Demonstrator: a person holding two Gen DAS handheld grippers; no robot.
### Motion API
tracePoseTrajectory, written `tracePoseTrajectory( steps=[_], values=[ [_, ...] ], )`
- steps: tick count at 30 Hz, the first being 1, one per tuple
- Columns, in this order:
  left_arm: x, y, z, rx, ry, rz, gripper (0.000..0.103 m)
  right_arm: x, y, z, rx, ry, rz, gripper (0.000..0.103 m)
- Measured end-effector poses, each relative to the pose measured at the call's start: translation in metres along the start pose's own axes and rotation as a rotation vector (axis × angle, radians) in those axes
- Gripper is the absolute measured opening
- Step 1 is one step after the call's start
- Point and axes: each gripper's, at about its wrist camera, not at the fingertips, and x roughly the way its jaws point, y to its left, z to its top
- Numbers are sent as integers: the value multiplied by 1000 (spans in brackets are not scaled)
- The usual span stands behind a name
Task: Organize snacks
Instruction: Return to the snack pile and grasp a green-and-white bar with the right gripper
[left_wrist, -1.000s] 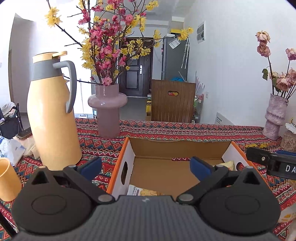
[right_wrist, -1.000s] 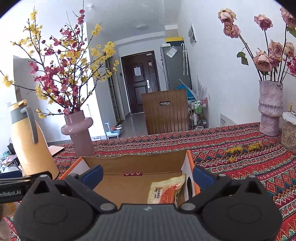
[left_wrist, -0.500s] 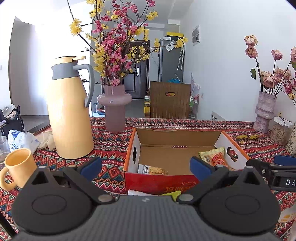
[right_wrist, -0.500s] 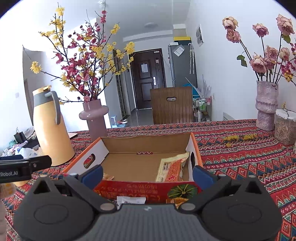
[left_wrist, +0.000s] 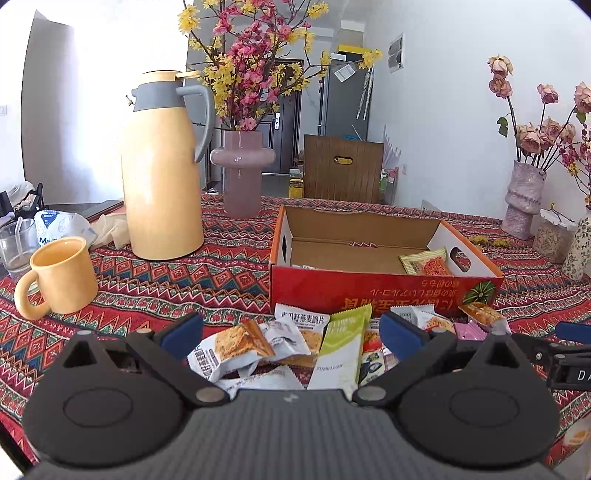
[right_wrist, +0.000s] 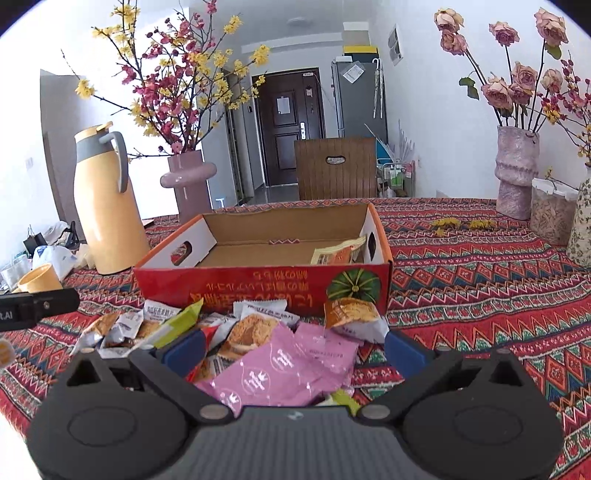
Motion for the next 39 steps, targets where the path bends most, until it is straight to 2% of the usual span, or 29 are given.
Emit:
tracePoseTrajectory(
  steps=[8,16,25,30,36,38,39],
  values=[
    [-13,10,-24,0,39,-9,103,-4,3,-31,4,87,-36,103],
    [-15,17,-39,-21,74,-24,103,11,15,-43,0,170,-79,103],
    [-12,23,-44,-43,99,-22,103,12,13,-52,14,197,-110,103],
    [-11,22,-46,-42,107,-24,103,5,5,-55,1,201,-133,97],
    [-9,22,-47,-41,113,-22,103,-1,-9,-59,-14,211,-175,82],
    [-9,22,-47,-41,115,-20,103,-1,-18,-59,-3,214,-199,69],
    [-9,22,-47,-40,116,-20,103,-1,-24,-60,10,210,-207,66]
  ],
)
